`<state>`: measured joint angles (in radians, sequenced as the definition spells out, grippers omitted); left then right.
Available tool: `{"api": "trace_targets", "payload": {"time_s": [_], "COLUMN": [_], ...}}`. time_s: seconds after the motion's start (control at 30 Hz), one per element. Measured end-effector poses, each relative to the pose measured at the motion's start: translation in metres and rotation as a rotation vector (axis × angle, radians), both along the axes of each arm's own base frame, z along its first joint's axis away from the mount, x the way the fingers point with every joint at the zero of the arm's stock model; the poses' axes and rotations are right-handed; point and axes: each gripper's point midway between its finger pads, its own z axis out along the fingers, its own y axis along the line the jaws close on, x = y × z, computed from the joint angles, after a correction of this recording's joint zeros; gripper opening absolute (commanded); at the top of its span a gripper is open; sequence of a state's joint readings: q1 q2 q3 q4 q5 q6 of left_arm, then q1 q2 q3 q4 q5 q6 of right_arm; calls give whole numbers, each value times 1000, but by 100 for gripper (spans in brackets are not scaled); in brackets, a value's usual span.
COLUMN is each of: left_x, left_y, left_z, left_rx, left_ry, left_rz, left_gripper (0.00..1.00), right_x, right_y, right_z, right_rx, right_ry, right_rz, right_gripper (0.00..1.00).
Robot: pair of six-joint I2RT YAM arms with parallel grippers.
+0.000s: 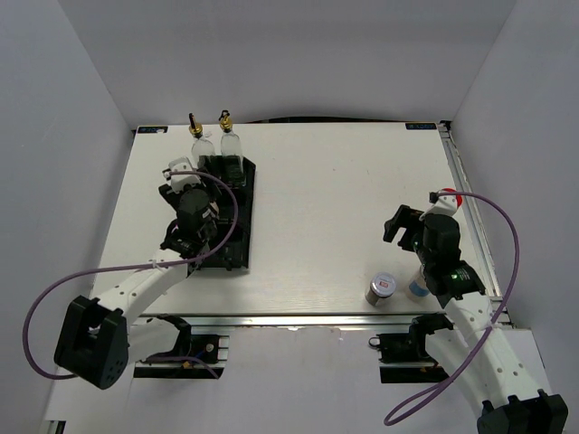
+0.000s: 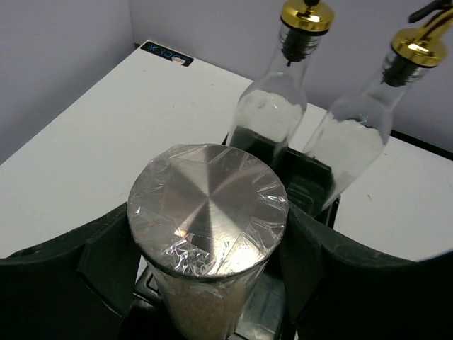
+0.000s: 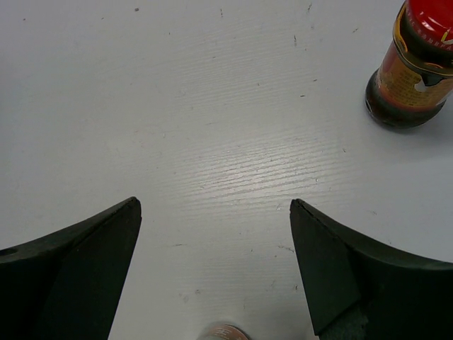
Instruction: Organize the condiment bottles
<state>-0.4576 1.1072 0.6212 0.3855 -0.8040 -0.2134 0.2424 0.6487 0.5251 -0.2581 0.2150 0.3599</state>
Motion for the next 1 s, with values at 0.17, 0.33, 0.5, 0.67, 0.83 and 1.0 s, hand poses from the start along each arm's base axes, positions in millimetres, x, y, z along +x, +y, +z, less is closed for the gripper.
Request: {"api": "trace_targets", "payload": {"time_s": [0.17,0.33,0.5,0.67,0.83,1.0], "left_x": [17,33,43,49,45,44], "left_y": [8,8,14,15,17,19], "left_z": [-15,-26,-36,-53,-69,-69], "left_rx": [6,6,20,28,31,29], "left_ry": [2,-5,-1,17,31,28], "left_rz": [28,27,43,58,59,74], "left_gripper": [0,0,4,48,71,98], "right_x": [0,1,1,2,1,0], "right_y": [0,-2,-3,-6,-8,-14], "right_z": [-2,-2,-5,-6,-14,-7], "right_rx": [-2,-6,-12,-21,-27,-25], "right_ry": [8,8,17,22,66,75], "right_rz": [-1,-9,-16,-31,-49,-92], "right_gripper": [89,89,89,89,89,89]}}
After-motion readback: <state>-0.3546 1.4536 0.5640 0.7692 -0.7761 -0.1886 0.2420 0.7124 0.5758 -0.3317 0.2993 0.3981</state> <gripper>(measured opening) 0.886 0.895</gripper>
